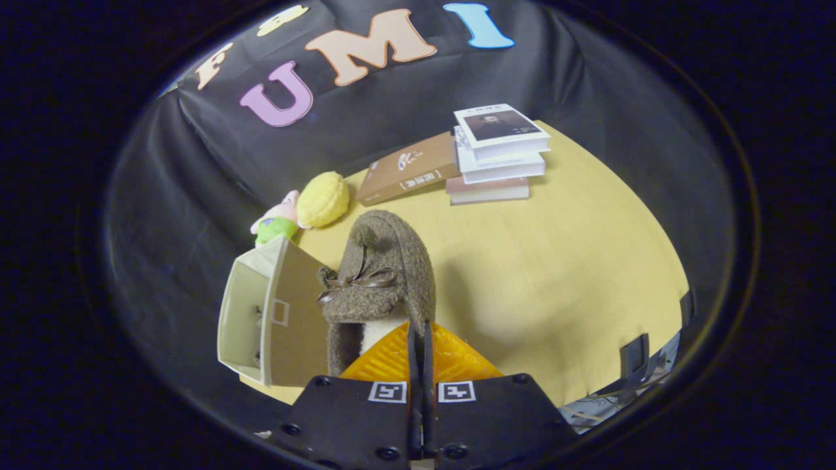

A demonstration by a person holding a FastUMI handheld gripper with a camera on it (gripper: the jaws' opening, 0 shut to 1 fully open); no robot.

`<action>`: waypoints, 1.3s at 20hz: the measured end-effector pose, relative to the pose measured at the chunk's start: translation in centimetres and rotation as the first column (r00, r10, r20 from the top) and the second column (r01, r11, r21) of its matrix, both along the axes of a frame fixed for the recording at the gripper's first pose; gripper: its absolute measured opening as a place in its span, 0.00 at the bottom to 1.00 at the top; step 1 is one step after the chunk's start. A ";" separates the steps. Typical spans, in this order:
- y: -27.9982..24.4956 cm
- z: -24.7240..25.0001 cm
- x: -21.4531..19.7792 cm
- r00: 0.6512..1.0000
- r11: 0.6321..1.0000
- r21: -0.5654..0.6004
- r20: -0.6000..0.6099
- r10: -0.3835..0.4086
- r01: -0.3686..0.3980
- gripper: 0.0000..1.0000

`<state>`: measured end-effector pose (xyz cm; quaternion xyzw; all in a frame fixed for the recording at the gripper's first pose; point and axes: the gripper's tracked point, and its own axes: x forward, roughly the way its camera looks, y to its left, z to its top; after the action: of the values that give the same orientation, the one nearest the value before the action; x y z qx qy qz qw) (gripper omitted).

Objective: Open the storage box then place both shoes into the box .Put the left shoe in first, then the right shoe, with the right side of both shoes facing outward in a uniform manner.

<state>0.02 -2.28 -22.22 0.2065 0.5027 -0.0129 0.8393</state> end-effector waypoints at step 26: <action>23.4 1.4 3.5 0.995 0.997 -0.018 0.072 0.076 -0.075 0.04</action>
<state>3.48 21.16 -20.77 0.1812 0.4792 0.0224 0.8585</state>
